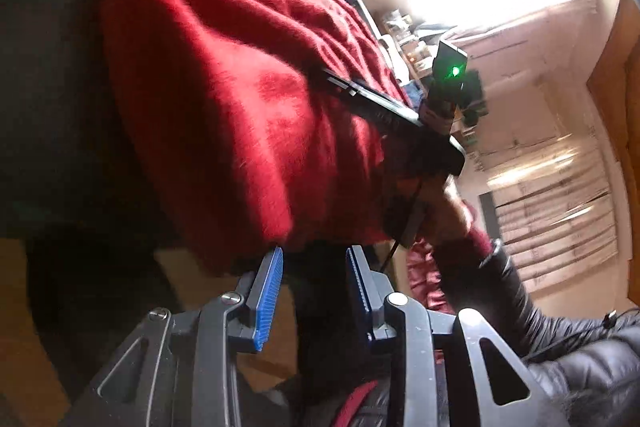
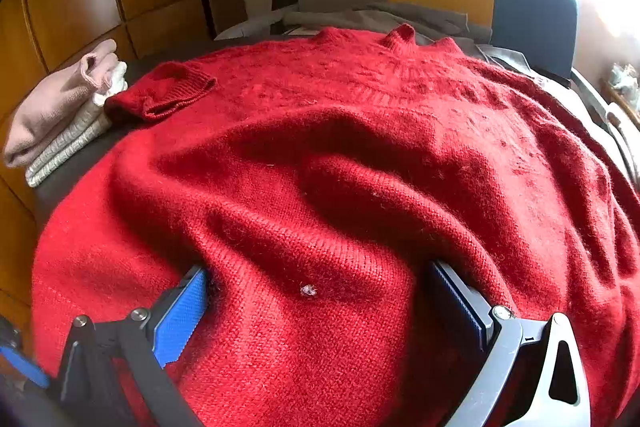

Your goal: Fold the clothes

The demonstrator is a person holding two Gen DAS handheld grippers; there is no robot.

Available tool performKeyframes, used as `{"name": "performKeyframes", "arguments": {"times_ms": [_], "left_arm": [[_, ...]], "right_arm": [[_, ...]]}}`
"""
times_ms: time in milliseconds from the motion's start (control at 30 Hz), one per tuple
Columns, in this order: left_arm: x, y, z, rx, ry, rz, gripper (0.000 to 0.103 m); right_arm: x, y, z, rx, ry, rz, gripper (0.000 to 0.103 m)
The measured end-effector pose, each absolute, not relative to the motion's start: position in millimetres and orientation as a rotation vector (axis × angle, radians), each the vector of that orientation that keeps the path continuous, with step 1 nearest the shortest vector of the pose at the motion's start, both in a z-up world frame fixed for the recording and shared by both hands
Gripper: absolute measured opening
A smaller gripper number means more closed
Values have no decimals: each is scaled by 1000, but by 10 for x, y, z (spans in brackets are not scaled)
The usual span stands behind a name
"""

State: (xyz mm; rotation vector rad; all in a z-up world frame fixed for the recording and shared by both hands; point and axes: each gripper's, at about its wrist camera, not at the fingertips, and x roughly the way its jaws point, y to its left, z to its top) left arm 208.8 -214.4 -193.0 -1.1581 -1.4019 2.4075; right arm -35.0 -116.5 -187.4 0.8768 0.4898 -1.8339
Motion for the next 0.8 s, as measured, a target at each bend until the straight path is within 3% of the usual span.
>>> {"name": "performKeyframes", "arguments": {"times_ms": [167, 300, 533, 800], "left_arm": [[1785, -2256, -1927, -1001, -1536, 2399, 33], [1635, -2477, -1632, -840, -1492, 2547, 34], [1159, -3013, -1896, -1103, -1516, 2608, 33], [1866, -2955, -1605, -1066, -1439, 2696, 34]], "right_arm": [[-352, -1154, -1875, 872, 486, -1833, 103], [-348, -1144, -1875, 868, 483, -1835, 103], [-340, -1158, -1883, 867, 486, -1843, 103], [-361, -1141, -1890, 860, 460, -1840, 103]]}}
